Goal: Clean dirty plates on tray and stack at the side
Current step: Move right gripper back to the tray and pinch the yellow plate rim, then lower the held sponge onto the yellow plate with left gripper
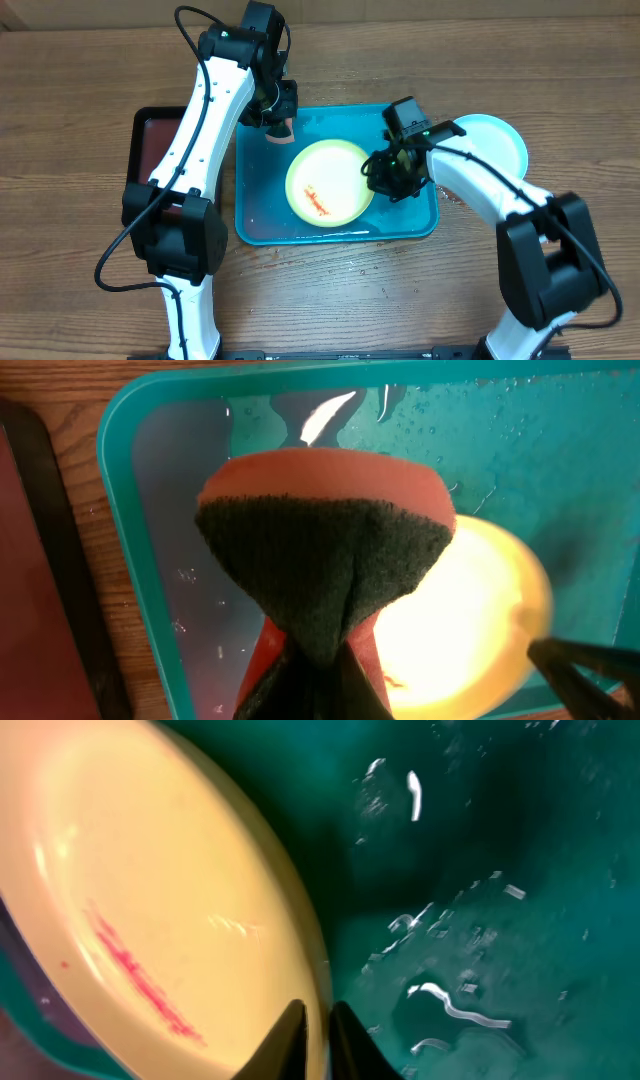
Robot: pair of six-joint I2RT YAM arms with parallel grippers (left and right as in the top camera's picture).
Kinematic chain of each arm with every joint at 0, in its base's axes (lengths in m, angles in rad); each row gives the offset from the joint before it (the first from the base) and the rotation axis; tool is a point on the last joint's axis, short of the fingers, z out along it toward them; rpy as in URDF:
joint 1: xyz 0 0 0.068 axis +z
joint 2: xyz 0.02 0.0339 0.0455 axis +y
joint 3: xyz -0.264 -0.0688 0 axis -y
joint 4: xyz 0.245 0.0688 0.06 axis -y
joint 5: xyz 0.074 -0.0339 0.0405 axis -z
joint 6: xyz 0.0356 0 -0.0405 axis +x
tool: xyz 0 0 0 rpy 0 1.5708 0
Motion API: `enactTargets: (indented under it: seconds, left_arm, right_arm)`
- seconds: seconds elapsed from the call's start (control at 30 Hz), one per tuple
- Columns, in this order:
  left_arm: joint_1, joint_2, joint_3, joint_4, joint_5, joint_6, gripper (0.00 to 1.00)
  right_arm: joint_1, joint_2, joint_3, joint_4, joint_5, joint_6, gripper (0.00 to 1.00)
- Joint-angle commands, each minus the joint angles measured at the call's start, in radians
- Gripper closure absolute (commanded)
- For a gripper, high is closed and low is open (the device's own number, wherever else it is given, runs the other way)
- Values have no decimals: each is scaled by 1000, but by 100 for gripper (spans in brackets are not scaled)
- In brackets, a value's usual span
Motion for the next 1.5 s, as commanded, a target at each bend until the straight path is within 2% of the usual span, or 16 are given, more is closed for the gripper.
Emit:
enactTargets:
  seconds: [0.0, 0.1, 0.2, 0.37, 0.6, 0.93, 0.97, 1.13, 1.27, 1.3, 1.37, 1.4, 1.47]
  left_arm:
    - [-7, -6, 11, 1, -10, -10, 96]
    - [-7, -6, 11, 1, -11, -10, 96]
    - [-7, -6, 11, 1, -10, -10, 96]
    - [-7, -6, 11, 1, -10, -10, 96]
    - [-7, -6, 11, 1, -10, -10, 96]
    - [-7, -6, 11, 5, -10, -10, 96]
    - [-7, -6, 11, 5, -10, -10, 96]
    - [-7, -6, 11, 5, -11, -10, 96]
    - [-7, -6, 11, 6, -10, -10, 96]
    - [-7, -6, 11, 9, -10, -10, 96]
    - [-7, -6, 11, 11, -10, -10, 96]
    - [-9, -6, 11, 12, -10, -10, 96]
    - [-12, -6, 8, 12, -10, -10, 96]
  right_arm:
    - [18, -55, 2, -1, 69, -10, 78]
    - [18, -55, 2, 15, 101, -77, 71]
    - [18, -55, 2, 74, 143, -206, 61]
    - [18, -48, 2, 161, 139, -375, 51]
    - [18, 0, 1, 173, 51, -430, 51]
    - [18, 105, 1, 203, -39, -420, 51]
    - [18, 112, 1, 204, -37, -418, 52]
    - [18, 142, 1, 226, -27, -346, 71]
    - [18, 161, 1, 236, -14, -182, 93]
    - [18, 166, 0, 231, 11, -100, 96]
    - [18, 166, -1, 213, 61, -8, 96]
    - [18, 166, -1, 174, 137, 125, 96]
    - [18, 166, -1, 137, 172, 211, 96]
